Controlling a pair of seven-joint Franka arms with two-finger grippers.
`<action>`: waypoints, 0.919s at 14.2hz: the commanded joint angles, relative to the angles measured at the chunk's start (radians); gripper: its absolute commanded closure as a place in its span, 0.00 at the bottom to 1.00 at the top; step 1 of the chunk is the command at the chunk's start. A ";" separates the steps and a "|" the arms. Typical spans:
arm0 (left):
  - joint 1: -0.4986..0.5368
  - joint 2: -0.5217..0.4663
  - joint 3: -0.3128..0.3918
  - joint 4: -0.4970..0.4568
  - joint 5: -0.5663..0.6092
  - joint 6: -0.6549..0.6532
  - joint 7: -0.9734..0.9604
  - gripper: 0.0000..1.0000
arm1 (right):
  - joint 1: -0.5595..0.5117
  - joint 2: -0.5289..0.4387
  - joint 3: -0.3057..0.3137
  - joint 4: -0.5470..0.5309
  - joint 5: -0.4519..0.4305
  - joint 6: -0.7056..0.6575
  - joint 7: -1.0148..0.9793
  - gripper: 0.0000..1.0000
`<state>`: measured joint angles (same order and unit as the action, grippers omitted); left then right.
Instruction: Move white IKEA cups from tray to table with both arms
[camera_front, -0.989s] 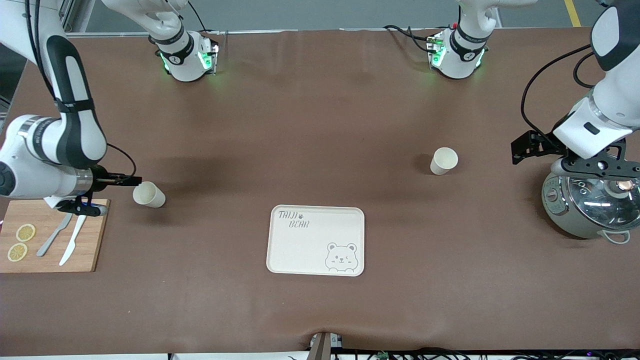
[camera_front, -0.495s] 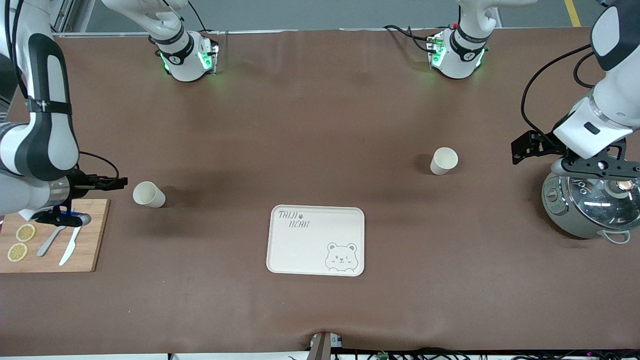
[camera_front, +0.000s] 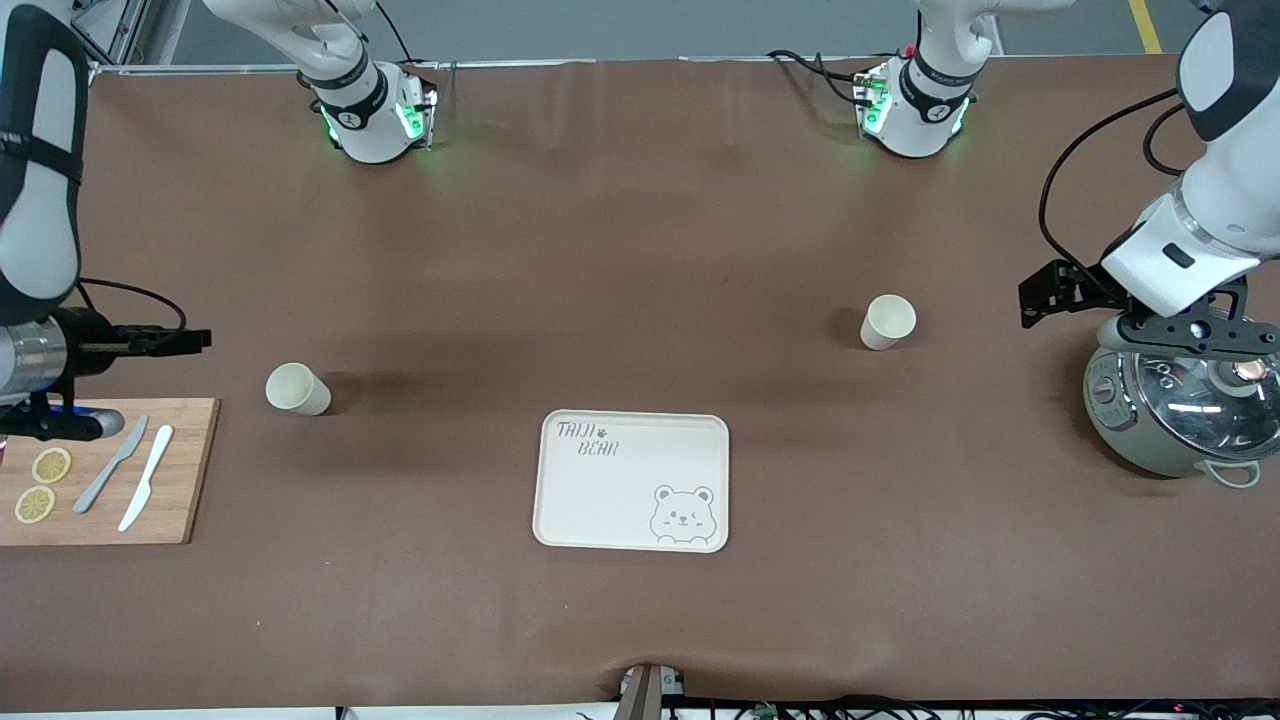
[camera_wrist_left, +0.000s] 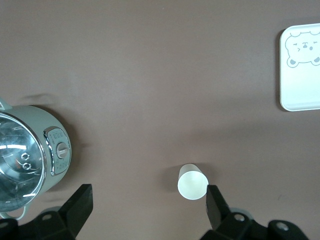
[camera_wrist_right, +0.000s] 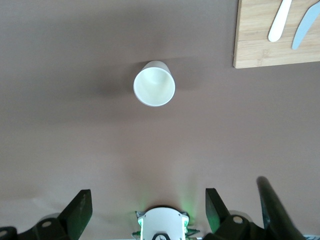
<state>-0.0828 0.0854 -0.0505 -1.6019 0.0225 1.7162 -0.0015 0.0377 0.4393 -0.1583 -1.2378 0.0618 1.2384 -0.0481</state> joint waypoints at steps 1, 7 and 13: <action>0.002 0.008 -0.008 0.016 0.005 -0.020 0.009 0.00 | 0.068 -0.049 0.008 0.034 -0.079 -0.030 0.063 0.00; 0.000 0.008 -0.008 0.014 -0.012 -0.020 0.005 0.00 | 0.035 -0.157 0.029 0.031 -0.044 0.004 0.099 0.00; -0.002 0.008 -0.008 0.016 -0.012 -0.020 0.005 0.00 | 0.011 -0.425 0.066 -0.280 -0.037 0.175 0.097 0.00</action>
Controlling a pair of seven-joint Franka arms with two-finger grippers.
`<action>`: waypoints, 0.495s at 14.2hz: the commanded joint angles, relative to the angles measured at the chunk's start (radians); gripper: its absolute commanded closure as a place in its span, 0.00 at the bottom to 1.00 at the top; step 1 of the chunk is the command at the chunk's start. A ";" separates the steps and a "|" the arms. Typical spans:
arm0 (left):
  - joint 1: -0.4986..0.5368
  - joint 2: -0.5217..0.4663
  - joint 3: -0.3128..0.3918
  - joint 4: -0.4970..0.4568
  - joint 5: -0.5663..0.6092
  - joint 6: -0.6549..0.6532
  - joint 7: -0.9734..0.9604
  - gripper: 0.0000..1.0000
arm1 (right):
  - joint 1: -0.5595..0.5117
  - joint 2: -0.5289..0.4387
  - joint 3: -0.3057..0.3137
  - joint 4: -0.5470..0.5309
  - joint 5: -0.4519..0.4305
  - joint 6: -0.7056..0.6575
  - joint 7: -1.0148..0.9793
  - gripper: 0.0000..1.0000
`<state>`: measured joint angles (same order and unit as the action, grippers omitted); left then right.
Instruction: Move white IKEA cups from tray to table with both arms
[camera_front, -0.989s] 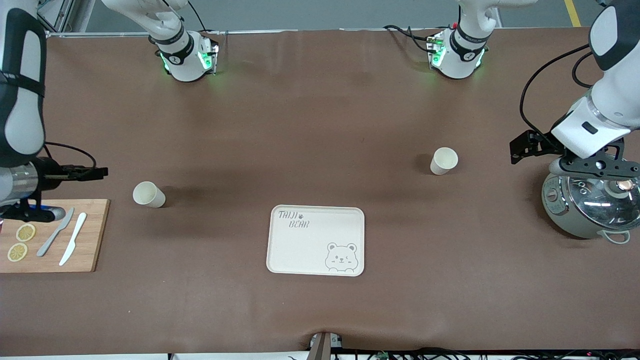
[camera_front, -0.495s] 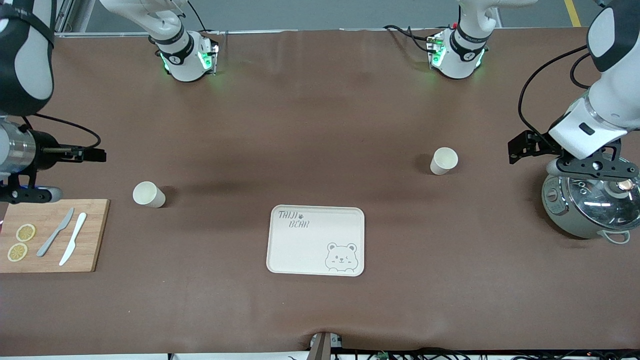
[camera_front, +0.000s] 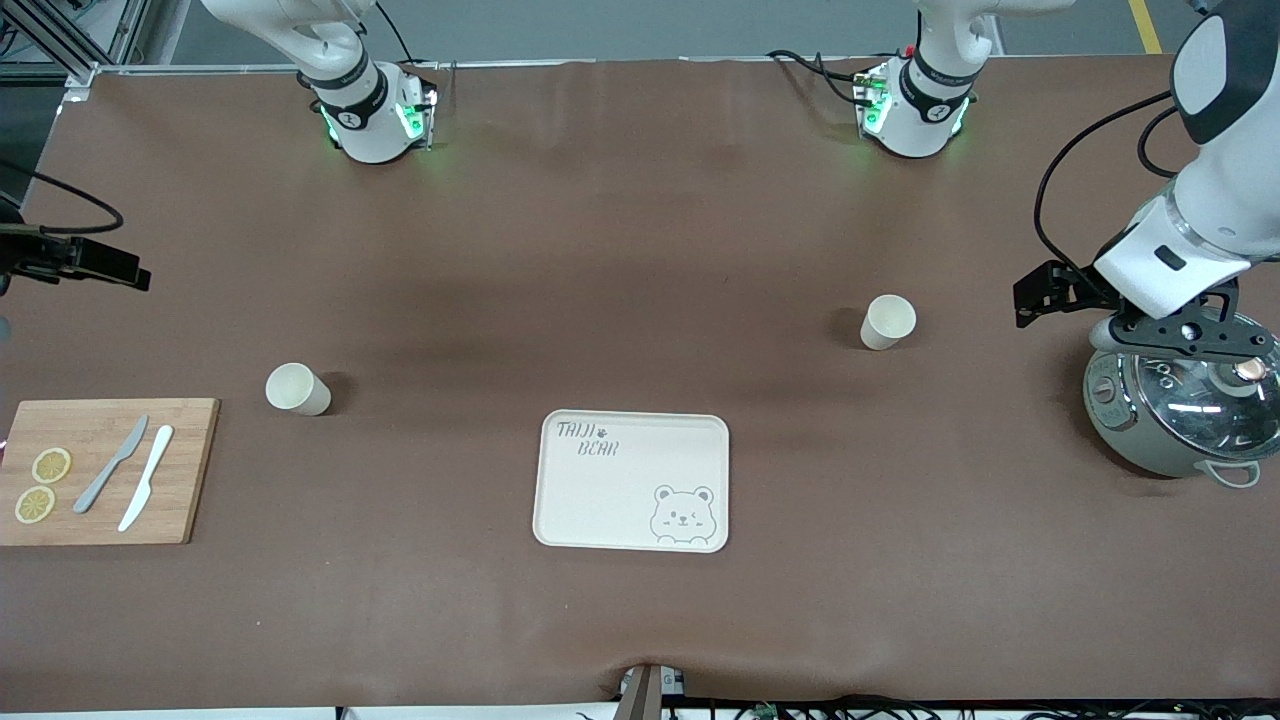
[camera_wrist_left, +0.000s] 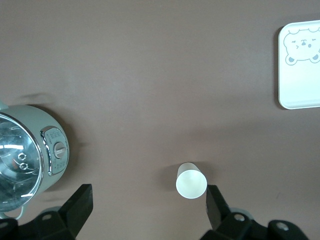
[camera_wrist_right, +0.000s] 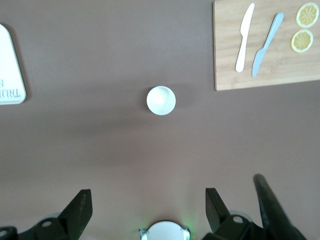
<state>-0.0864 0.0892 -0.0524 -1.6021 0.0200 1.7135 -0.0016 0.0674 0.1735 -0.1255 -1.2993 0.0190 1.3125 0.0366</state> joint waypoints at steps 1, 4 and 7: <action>0.002 0.004 -0.006 0.016 -0.009 -0.017 0.005 0.00 | -0.027 -0.172 0.046 -0.236 0.006 0.109 0.011 0.00; 0.001 0.003 -0.006 0.014 -0.009 -0.017 0.000 0.00 | -0.058 -0.181 0.047 -0.236 0.006 0.102 0.011 0.00; 0.002 0.003 -0.006 0.016 -0.009 -0.017 0.002 0.00 | -0.063 -0.190 0.047 -0.233 0.006 0.102 0.009 0.00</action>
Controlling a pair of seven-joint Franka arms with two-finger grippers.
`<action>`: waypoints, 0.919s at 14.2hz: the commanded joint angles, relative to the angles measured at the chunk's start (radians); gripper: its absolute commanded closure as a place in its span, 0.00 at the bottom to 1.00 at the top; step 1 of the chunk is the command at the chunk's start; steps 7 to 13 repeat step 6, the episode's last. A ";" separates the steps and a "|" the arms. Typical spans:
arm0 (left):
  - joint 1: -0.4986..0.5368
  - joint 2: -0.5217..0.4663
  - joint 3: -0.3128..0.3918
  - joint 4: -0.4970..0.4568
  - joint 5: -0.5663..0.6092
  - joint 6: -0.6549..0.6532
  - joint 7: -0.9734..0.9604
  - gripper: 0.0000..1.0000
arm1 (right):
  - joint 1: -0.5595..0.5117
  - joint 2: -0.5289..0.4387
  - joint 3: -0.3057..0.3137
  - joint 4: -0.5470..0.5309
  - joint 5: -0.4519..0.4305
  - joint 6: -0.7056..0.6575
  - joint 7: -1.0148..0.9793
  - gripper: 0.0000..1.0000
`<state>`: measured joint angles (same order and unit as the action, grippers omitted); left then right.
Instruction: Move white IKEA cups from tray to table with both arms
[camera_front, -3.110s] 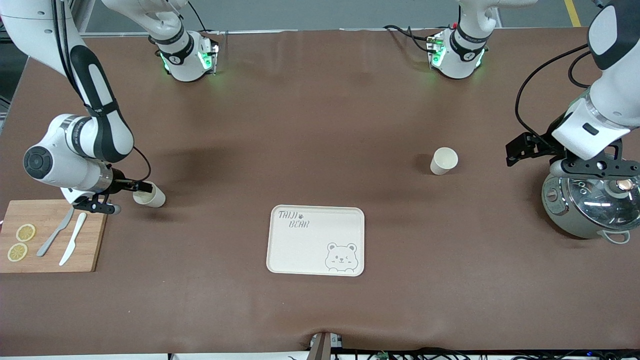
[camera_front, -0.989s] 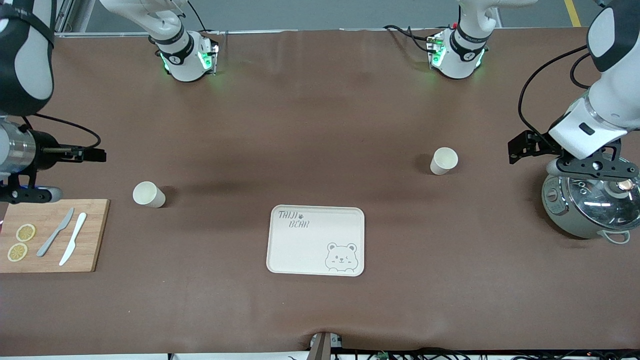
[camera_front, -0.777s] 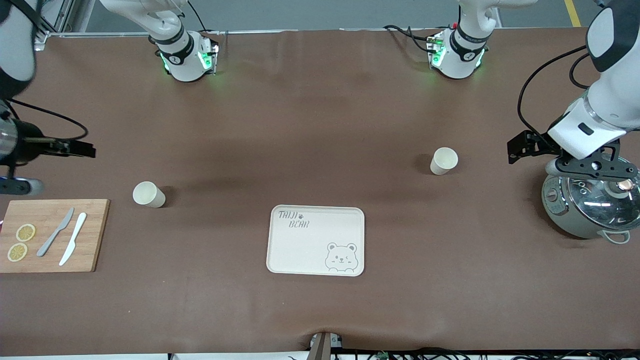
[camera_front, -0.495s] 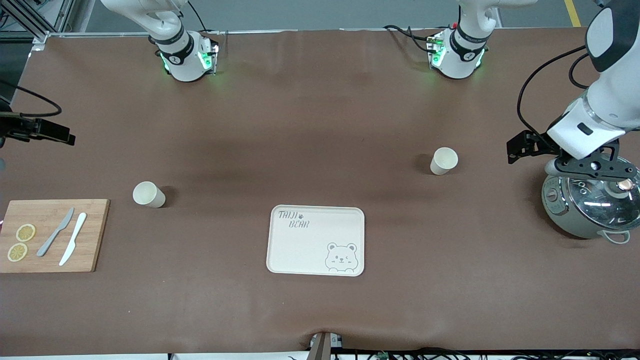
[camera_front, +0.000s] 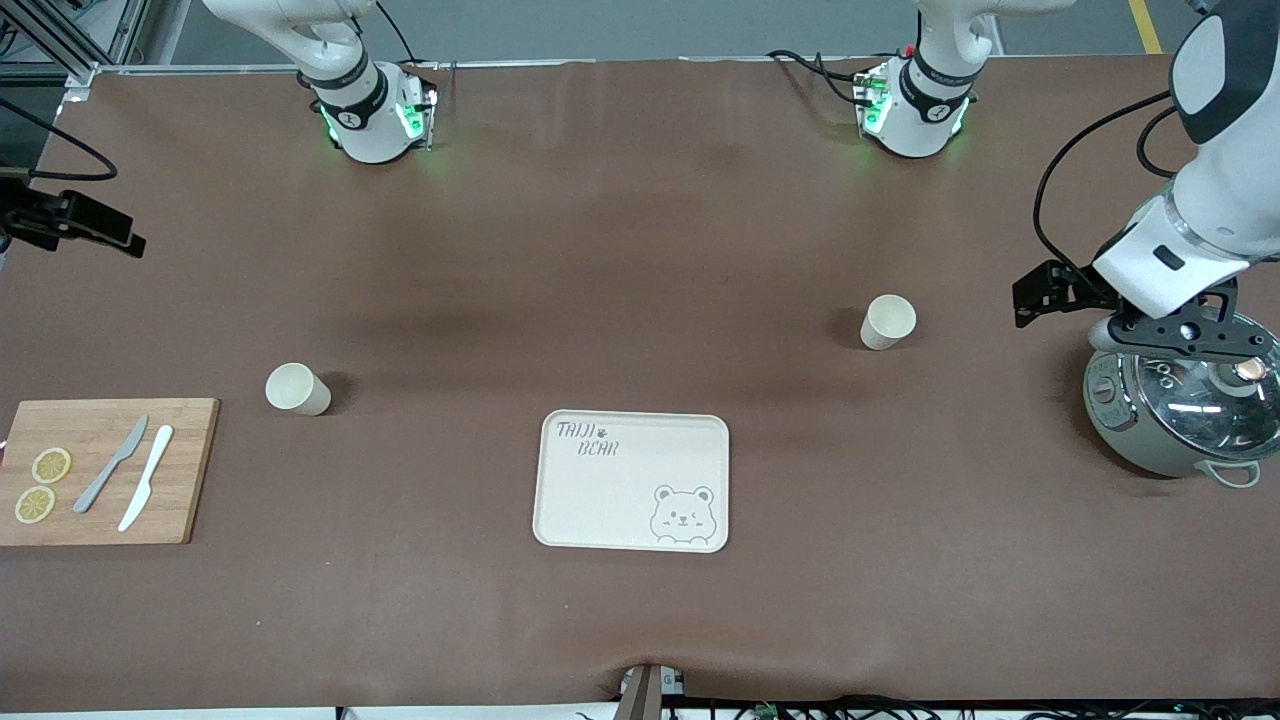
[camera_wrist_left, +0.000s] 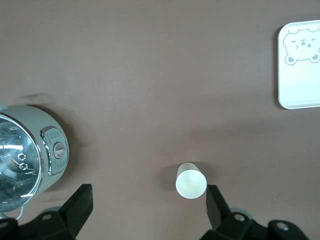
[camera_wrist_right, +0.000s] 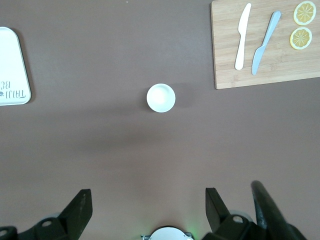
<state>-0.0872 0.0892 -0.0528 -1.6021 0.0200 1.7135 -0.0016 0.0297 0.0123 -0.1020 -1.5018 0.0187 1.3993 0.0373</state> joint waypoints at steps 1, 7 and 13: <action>0.003 0.003 -0.005 0.016 -0.009 -0.017 0.002 0.00 | -0.022 -0.028 0.025 -0.028 0.004 0.018 0.009 0.00; 0.001 0.003 -0.005 0.016 -0.009 -0.017 0.000 0.00 | -0.031 -0.032 0.025 -0.032 -0.006 0.015 0.010 0.00; 0.001 0.003 -0.005 0.016 -0.009 -0.017 0.000 0.00 | -0.031 -0.032 0.025 -0.032 -0.006 0.015 0.010 0.00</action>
